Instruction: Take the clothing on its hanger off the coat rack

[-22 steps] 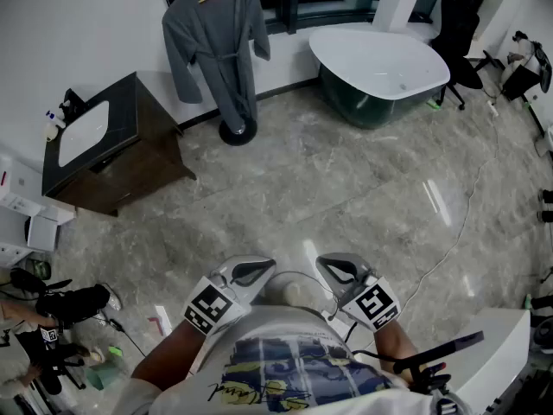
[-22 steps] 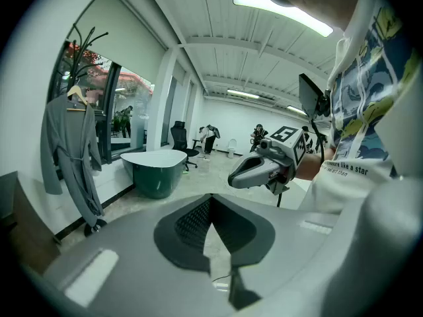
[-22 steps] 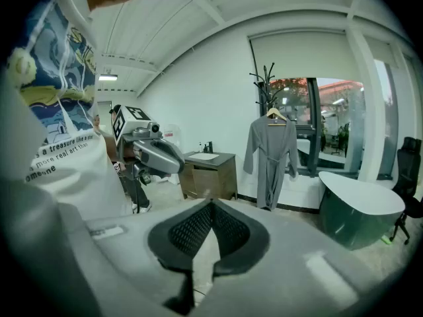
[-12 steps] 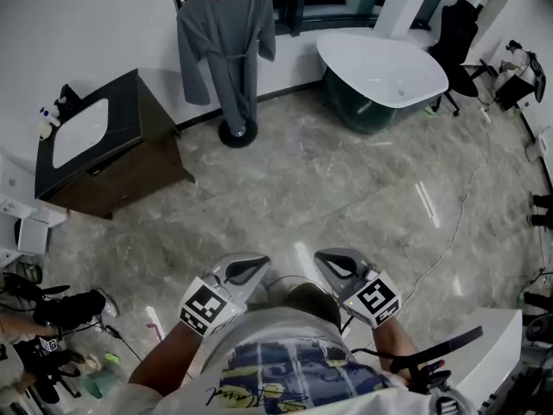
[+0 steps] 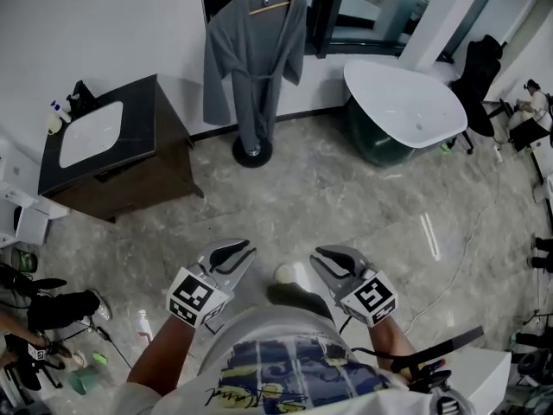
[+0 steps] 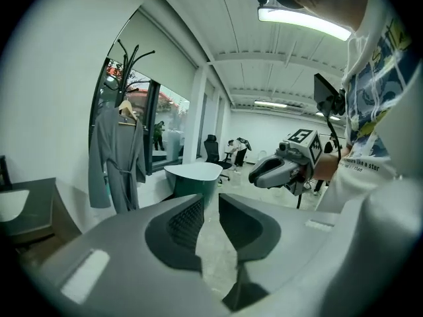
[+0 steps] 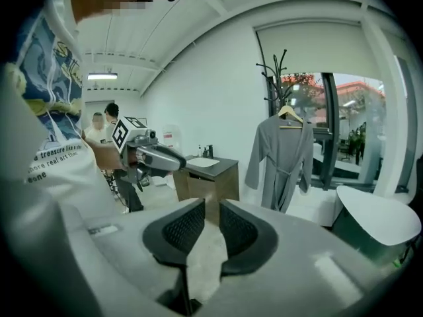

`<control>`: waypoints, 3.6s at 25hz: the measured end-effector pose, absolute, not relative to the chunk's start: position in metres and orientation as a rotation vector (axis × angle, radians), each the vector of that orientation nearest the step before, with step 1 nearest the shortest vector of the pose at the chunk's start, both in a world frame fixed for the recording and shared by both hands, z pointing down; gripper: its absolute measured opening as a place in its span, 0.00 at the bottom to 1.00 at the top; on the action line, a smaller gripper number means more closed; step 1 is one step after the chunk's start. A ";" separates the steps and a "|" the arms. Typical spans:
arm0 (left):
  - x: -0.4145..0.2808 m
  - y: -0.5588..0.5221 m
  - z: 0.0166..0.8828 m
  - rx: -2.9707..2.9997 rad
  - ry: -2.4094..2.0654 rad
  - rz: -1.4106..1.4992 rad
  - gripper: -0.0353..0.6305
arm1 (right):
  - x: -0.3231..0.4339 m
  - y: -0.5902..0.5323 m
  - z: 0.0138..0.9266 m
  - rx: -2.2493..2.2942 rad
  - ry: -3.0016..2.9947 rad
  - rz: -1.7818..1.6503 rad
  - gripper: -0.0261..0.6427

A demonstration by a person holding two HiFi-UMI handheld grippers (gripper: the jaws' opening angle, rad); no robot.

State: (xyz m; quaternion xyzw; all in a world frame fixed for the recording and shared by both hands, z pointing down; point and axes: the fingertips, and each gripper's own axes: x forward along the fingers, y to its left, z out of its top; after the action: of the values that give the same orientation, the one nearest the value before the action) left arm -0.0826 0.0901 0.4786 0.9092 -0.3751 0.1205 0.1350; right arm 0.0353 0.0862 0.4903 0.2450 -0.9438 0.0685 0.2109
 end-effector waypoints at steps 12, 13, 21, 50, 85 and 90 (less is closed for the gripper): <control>-0.161 -0.125 0.416 2.602 -1.376 0.365 0.33 | 0.058 -0.039 0.486 0.642 -2.631 0.212 0.17; -0.174 -0.148 0.408 2.604 -1.399 0.367 0.35 | 0.060 -0.048 0.489 0.667 -2.623 0.223 0.17; -0.273 -0.338 0.356 2.599 -1.547 0.433 0.45 | 0.056 -0.120 0.480 0.911 -2.562 0.266 0.17; -0.262 -0.555 0.381 2.717 -1.025 0.529 0.11 | -0.002 -0.150 0.491 1.365 -2.345 0.414 0.17; -0.176 -0.449 0.323 2.761 -1.056 0.524 0.06 | 0.093 -0.094 0.491 1.288 -2.420 0.401 0.16; -0.162 -0.397 0.325 2.767 -1.054 0.505 0.06 | 0.111 -0.081 0.498 1.248 -2.451 0.389 0.16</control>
State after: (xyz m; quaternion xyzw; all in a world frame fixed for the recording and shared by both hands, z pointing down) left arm -0.1624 -0.3968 0.3254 0.9190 -0.3501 0.1678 0.0686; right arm 0.1110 -0.0810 0.4975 0.4419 -0.8678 0.1378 0.1808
